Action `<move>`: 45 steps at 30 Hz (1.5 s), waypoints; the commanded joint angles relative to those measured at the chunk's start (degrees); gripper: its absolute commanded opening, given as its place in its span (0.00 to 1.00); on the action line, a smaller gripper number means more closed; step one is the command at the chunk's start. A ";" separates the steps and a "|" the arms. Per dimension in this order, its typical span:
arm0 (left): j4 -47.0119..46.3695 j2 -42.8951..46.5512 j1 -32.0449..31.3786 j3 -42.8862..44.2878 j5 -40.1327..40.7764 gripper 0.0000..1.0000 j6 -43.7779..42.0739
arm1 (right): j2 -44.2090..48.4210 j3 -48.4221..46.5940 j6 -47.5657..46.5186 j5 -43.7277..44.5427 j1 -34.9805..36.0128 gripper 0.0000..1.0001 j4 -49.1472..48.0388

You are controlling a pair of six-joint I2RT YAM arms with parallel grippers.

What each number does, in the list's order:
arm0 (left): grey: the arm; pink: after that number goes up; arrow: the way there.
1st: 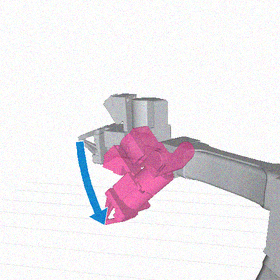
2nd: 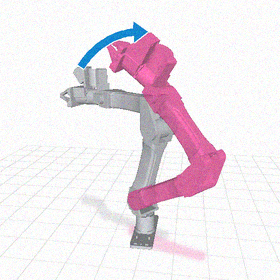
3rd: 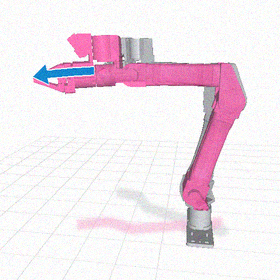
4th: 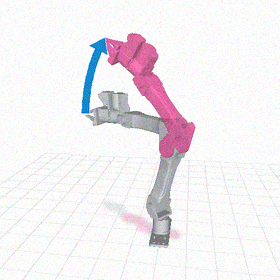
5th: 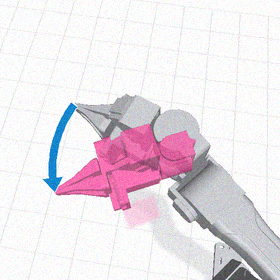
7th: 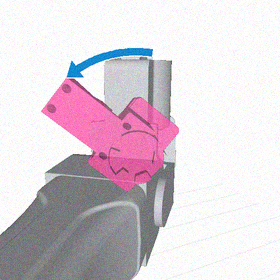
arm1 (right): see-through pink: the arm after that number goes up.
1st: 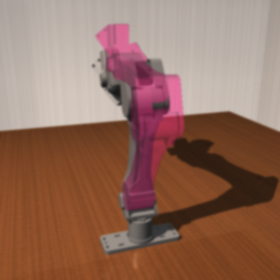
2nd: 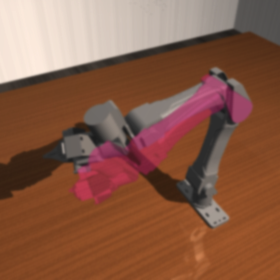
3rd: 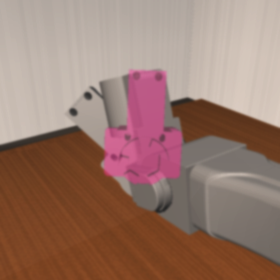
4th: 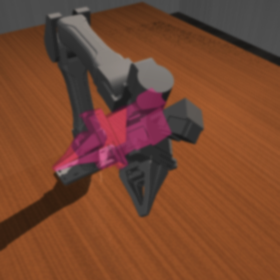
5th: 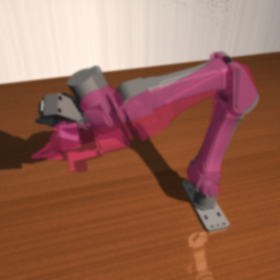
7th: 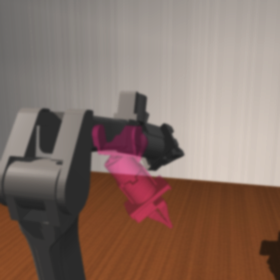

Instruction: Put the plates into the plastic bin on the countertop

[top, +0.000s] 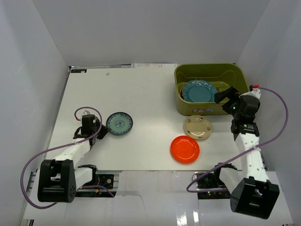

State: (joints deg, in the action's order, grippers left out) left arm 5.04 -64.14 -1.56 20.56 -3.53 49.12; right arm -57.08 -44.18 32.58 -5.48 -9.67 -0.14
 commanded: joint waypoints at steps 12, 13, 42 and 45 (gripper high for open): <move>3.57 16.06 -8.27 13.70 -3.33 0.00 0.45 | 20.00 33.27 3.81 2.15 0.09 0.76 1.73; 4.01 15.98 -11.15 15.81 -2.89 0.00 0.36 | 18.60 33.37 3.98 1.79 0.09 0.79 0.85; 4.54 -38.99 -42.29 78.20 12.41 0.00 -8.61 | 29.75 1.95 3.90 10.74 0.09 0.08 19.21; 8.04 -50.67 -42.99 92.43 11.88 0.00 -7.38 | 27.30 -6.58 2.24 13.99 0.09 0.08 20.79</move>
State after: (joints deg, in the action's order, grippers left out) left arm 10.81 -108.14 -43.59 104.01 8.03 41.43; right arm -28.40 -41.65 35.88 3.95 -9.52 23.64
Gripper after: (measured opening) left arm 0.025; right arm 0.088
